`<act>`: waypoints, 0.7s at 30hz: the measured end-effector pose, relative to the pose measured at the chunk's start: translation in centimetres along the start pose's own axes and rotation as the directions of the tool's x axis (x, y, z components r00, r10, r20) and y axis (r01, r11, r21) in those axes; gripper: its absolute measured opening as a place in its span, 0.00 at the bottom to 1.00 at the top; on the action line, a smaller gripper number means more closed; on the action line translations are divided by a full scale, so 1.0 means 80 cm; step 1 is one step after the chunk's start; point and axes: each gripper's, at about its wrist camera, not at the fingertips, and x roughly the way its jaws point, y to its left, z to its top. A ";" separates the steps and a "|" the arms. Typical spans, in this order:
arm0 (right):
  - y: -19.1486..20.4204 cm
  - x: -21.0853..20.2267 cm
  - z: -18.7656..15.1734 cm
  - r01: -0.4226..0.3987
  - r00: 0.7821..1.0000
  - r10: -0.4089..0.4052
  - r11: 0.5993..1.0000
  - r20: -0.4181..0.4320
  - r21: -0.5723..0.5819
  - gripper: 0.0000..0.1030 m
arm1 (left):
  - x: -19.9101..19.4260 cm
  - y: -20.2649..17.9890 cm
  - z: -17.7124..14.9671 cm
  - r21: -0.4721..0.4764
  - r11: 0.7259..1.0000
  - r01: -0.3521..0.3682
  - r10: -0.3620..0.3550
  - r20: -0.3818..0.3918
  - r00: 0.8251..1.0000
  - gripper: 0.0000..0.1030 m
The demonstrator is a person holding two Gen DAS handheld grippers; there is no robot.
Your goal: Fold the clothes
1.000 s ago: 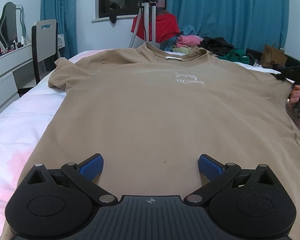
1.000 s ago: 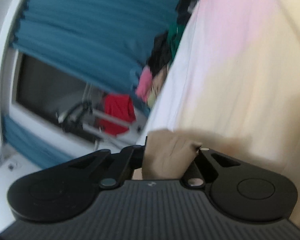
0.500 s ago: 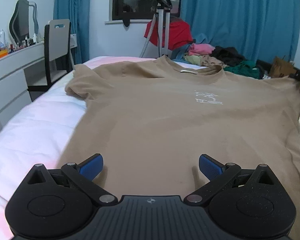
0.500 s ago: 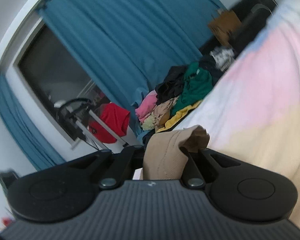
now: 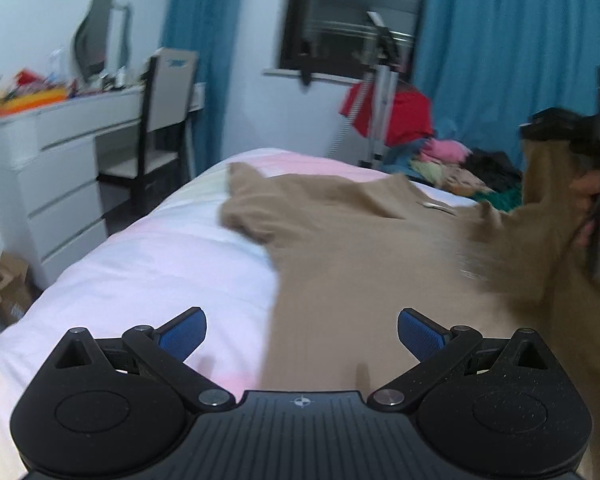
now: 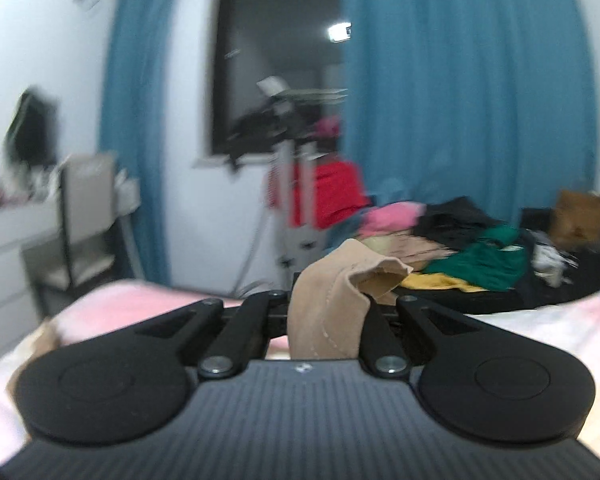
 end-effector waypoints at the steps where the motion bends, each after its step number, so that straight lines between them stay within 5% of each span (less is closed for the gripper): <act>1: 0.027 0.015 -0.007 -0.020 0.999 0.019 0.999 -0.029 -0.026 0.07 | 0.001 0.007 0.000 -0.008 1.000 -0.003 0.003 -0.005 1.000 1.00; 5: 0.095 0.064 -0.045 -0.077 0.984 0.068 0.996 -0.162 -0.047 0.08 | 0.011 0.026 -0.002 -0.018 1.000 -0.016 0.016 -0.026 1.000 1.00; 6: 0.103 0.070 -0.053 -0.077 0.980 0.069 0.996 -0.187 -0.038 0.17 | 0.014 0.030 -0.003 -0.026 0.999 -0.024 0.023 -0.034 0.999 1.00; 7: 0.106 0.076 -0.061 -0.079 0.975 0.074 0.997 -0.210 -0.014 0.27 | 0.017 0.033 -0.004 -0.036 0.999 -0.024 0.023 -0.041 0.999 1.00; 9: 0.095 0.076 -0.068 -0.065 0.973 0.076 0.996 -0.217 0.059 0.80 | 0.023 0.040 -0.006 -0.057 0.998 -0.021 0.018 -0.054 0.998 1.00; 15: 0.065 0.026 -0.054 -0.061 0.974 0.090 0.989 -0.210 0.138 0.82 | 0.032 0.030 -0.010 -0.052 0.999 0.006 -0.010 -0.065 0.998 1.00; 21: 0.011 -0.109 -0.035 -0.125 0.972 0.166 0.964 -0.167 0.236 0.83 | 0.022 0.013 -0.010 -0.021 1.000 0.016 -0.017 -0.052 0.999 1.00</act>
